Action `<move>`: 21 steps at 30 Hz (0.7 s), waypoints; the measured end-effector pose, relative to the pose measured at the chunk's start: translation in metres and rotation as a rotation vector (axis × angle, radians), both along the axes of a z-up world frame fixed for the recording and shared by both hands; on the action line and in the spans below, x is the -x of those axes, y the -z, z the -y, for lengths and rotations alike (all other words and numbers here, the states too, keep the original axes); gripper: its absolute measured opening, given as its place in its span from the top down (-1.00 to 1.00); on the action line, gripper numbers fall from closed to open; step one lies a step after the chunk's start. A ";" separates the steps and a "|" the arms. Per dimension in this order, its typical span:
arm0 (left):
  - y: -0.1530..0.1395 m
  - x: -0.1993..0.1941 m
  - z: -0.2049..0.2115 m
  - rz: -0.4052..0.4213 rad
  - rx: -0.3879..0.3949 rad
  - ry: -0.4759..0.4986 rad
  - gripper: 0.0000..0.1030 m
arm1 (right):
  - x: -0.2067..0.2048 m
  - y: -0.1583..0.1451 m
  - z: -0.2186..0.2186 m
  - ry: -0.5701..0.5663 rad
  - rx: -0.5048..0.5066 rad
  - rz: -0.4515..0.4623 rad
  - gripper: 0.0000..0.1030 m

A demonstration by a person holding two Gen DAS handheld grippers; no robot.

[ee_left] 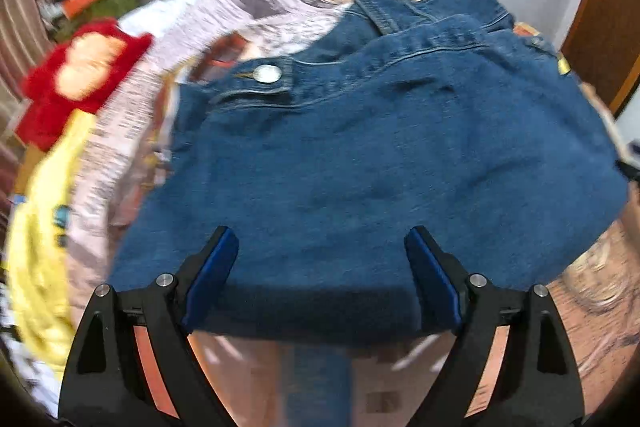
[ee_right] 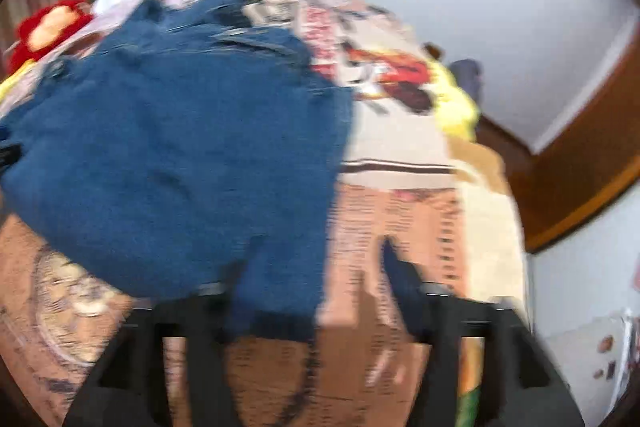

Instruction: Fold large clothes

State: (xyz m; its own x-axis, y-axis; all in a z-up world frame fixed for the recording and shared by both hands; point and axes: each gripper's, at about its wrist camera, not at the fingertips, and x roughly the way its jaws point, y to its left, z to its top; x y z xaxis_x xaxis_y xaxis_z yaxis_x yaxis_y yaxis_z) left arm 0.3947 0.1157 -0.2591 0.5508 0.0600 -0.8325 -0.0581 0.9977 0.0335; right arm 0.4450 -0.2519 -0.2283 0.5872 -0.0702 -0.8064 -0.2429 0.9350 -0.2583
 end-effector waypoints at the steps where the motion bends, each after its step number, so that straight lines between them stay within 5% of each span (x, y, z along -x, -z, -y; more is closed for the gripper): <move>1: -0.001 0.003 -0.002 0.000 -0.025 -0.006 -0.71 | -0.001 -0.001 0.007 0.013 -0.026 -0.009 -0.41; 4: -0.004 0.014 -0.013 -0.004 -0.042 -0.029 -0.70 | -0.002 -0.008 0.026 0.056 -0.125 -0.052 -0.41; 10: -0.013 0.038 -0.035 -0.003 0.017 -0.108 -0.70 | 0.011 -0.032 0.019 0.034 -0.114 0.011 -0.42; 21: -0.034 0.065 -0.043 0.071 0.187 -0.205 -0.70 | 0.021 -0.077 -0.051 -0.117 -0.257 0.094 -0.47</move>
